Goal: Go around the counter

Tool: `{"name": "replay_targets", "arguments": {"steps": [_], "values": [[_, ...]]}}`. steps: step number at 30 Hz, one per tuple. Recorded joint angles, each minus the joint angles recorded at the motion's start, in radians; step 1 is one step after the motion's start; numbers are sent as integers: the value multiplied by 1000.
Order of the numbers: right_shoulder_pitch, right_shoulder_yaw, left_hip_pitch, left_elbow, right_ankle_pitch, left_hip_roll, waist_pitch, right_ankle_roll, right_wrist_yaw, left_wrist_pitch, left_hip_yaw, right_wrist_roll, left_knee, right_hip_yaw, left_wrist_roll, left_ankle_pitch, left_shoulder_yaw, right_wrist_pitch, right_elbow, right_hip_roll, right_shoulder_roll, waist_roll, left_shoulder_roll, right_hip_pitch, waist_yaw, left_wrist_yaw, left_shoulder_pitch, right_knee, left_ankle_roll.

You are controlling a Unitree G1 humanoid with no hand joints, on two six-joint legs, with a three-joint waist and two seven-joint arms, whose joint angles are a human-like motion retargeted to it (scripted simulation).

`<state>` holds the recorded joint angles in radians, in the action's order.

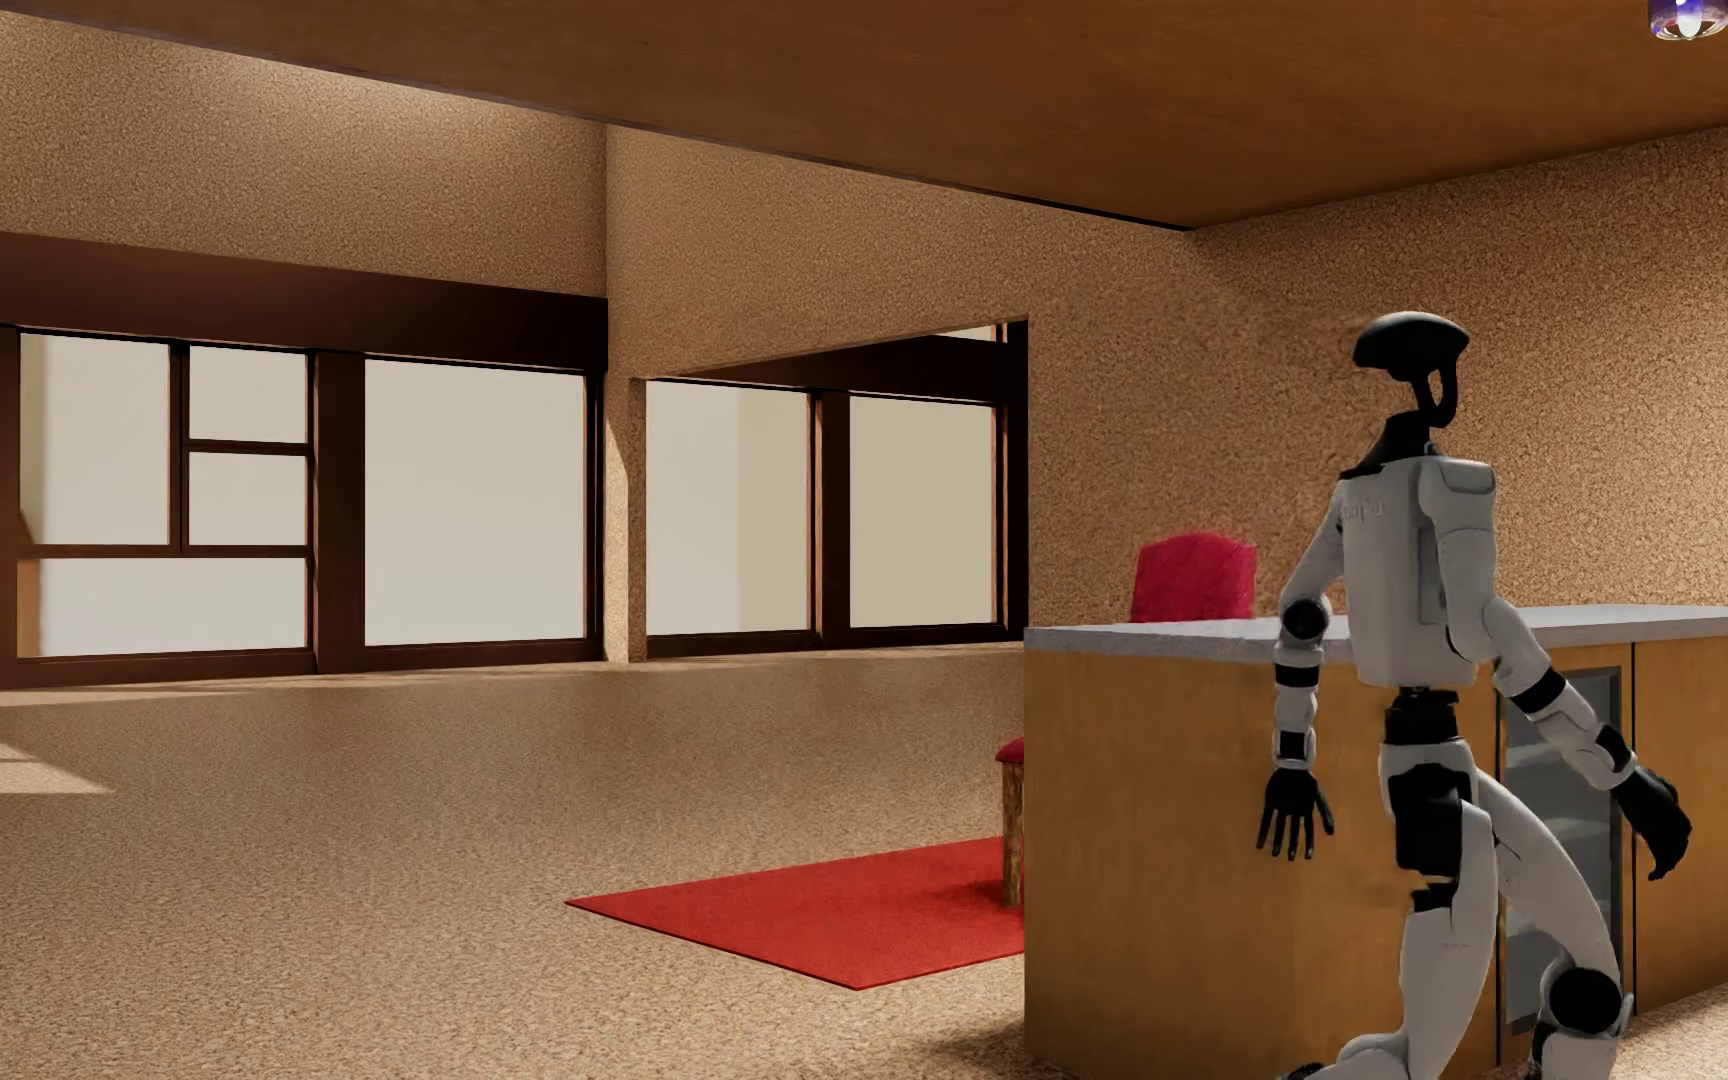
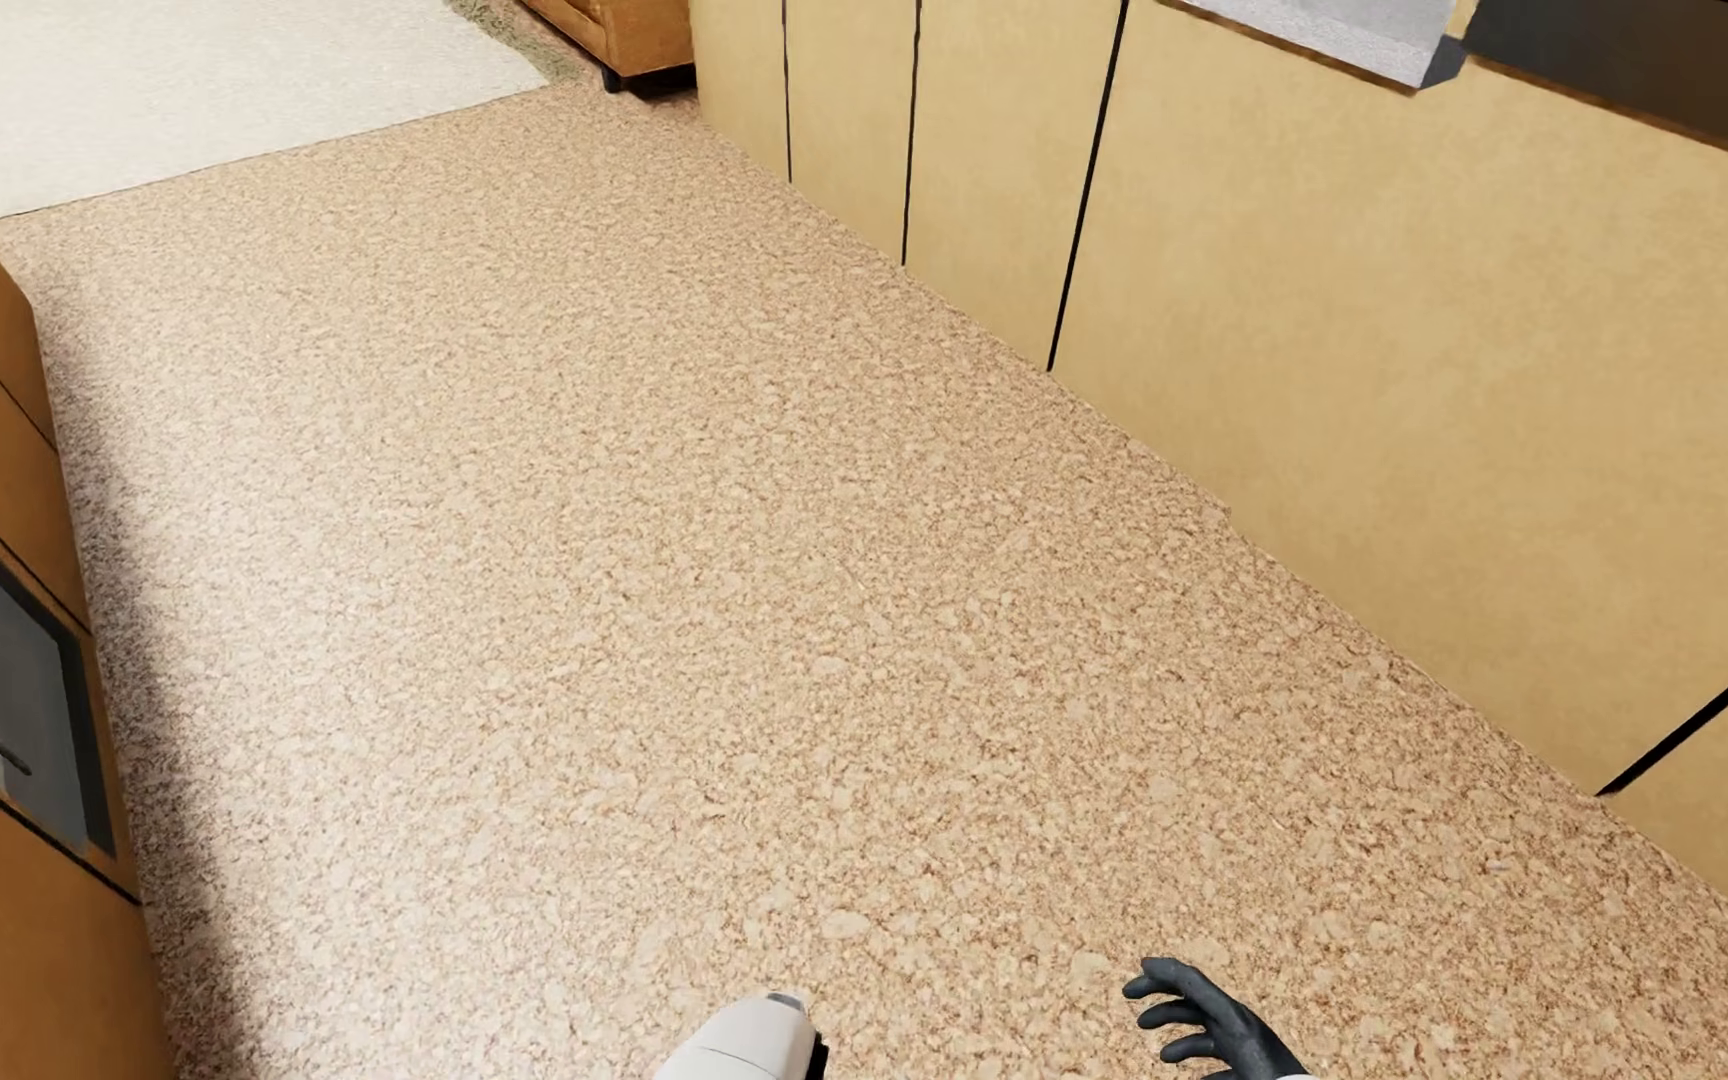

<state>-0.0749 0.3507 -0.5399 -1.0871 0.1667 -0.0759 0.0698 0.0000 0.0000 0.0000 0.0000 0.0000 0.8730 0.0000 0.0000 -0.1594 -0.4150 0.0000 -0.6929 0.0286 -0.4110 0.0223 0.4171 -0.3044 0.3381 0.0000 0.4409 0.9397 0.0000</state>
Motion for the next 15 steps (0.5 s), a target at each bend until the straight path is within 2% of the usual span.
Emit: {"name": "replay_targets", "arguments": {"steps": [1,2,3,4,5,6,7,8,9,10,11,12,13,14,15], "values": [[-30,32,88,15,54,52,27,0,0,0,0,0,5,0,0,-41,7,0,-22,-1,10,-8,-10,90,-44,0,-11,223,0],[-46,85,182,49,-14,78,40,0,0,0,0,0,-25,0,0,-70,14,0,-69,-21,26,-3,-23,203,-93,0,-23,394,0],[-75,98,287,104,-81,80,42,0,0,0,0,0,-89,0,0,-80,31,0,-124,-59,50,14,-38,328,-147,0,-35,465,0],[-125,89,393,175,-80,72,40,0,0,0,0,0,-163,0,0,-80,53,0,-163,-100,67,40,-51,436,-213,0,-44,418,0],[-170,126,499,258,-22,67,41,0,0,0,0,0,-236,0,0,-81,70,0,-201,-121,68,56,-55,520,-281,0,-53,272,0],[-214,161,591,341,50,51,39,0,0,0,0,0,-293,0,0,-85,78,0,-234,-134,66,70,-55,589,-343,0,-70,62,0],[-251,182,663,416,56,37,35,0,0,0,0,0,-330,0,0,-98,81,0,-263,-131,62,75,-49,646,-392,0,-103,-160,0],[-275,238,719,479,-88,33,29,0,0,0,0,0,-350,0,0,-124,83,0,-294,-114,54,69,-38,689,-432,0,-147,-347,0],[-296,318,772,529,-341,26,24,0,0,0,0,0,-357,0,0,-158,90,0,-318,-96,40,62,-26,720,-470,0,-189,-453,0],[-325,348,820,568,-514,15,22,0,0,0,0,0,-350,0,0,-187,112,0,-329,-68,32,57,-20,755,-510,0,-219,-467,0],[-349,374,871,588,-505,0,27,0,0,0,0,0,-339,0,0,-184,141,0,-345,-50,27,60,-23,787,-544,0,-237,-459,0],[-367,387,910,594,-347,-26,29,0,0,0,0,0,-306,0,0,-124,169,0,-365,-60,25,72,-31,817,-566,0,-234,-438,0],[-382,381,904,581,-120,-56,11,0,0,0,0,0,-231,0,0,-6,187,0,-382,-88,29,90,-41,845,-572,0,-219,-390,0],[-391,376,871,547,45,-89,-9,0,0,0,0,0,-106,0,0,153,189,0,-403,-137,36,119,-55,851,-551,0,-197,-329,0],[-386,389,822,490,82,-113,-2,0,0,0,0,0,64,0,0,286,168,0,-409,-192,34,147,-70,815,-512,0,-178,-262,0]]}}
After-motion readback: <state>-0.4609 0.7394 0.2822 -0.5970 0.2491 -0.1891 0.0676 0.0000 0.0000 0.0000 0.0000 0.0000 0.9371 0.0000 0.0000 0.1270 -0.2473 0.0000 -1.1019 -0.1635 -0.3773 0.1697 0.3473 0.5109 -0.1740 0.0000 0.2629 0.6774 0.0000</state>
